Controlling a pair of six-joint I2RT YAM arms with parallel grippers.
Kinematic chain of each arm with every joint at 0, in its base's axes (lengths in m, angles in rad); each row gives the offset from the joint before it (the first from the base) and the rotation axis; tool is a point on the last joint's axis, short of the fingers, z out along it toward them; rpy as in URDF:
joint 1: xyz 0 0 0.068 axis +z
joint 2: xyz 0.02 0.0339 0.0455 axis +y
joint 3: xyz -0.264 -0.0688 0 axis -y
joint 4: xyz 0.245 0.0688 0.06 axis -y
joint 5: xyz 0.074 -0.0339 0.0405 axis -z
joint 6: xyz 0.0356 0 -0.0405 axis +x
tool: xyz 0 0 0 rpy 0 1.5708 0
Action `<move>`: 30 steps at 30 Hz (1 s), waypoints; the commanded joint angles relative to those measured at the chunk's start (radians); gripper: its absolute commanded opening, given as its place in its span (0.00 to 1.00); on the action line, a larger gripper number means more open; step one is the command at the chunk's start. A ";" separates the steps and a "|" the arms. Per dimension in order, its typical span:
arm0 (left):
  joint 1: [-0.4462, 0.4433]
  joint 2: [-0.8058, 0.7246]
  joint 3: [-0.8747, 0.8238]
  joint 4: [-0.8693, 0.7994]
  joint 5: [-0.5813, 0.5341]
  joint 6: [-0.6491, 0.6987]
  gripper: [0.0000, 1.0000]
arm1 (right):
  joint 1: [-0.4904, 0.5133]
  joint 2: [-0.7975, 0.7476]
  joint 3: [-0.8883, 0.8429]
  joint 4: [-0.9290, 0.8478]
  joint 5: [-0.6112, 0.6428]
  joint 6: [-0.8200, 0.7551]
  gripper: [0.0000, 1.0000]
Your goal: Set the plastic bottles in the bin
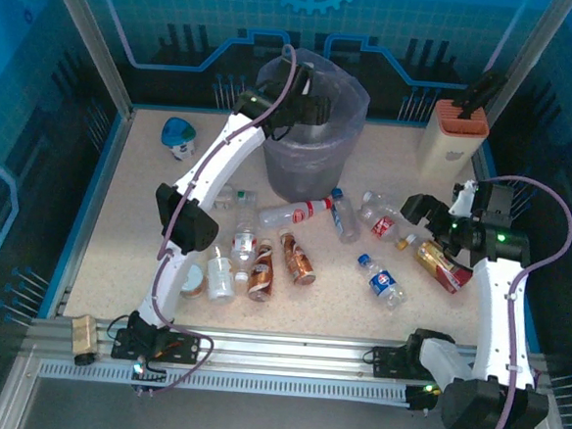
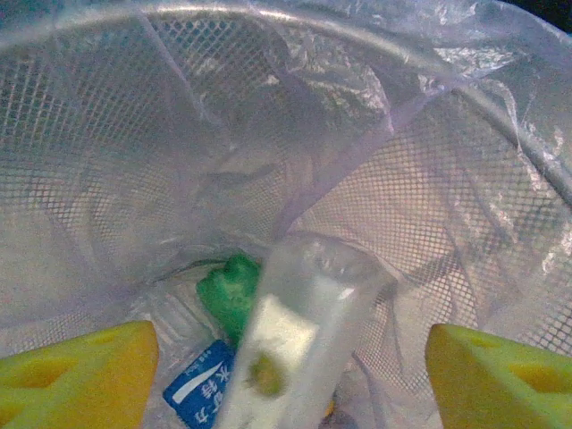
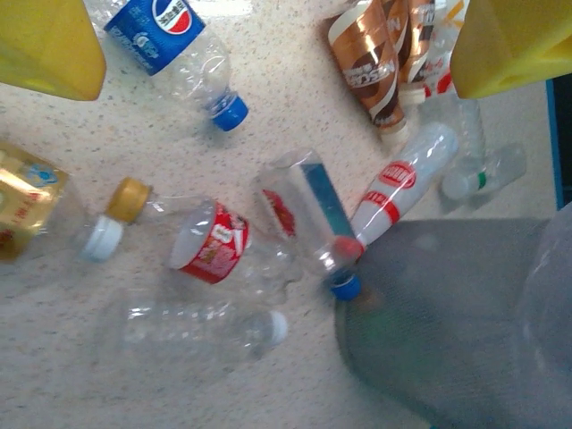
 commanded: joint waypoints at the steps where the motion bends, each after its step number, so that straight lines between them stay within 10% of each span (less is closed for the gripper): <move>1: 0.005 -0.031 0.000 0.012 0.023 0.014 0.82 | -0.023 0.004 -0.011 -0.016 0.106 0.098 1.00; 18: -0.002 -0.304 -0.057 0.029 -0.041 0.030 0.84 | -0.222 0.024 -0.226 0.086 0.253 0.653 0.91; 30: -0.002 -0.872 -0.933 0.140 -0.224 0.013 0.87 | -0.237 0.159 -0.306 0.209 0.332 0.749 1.00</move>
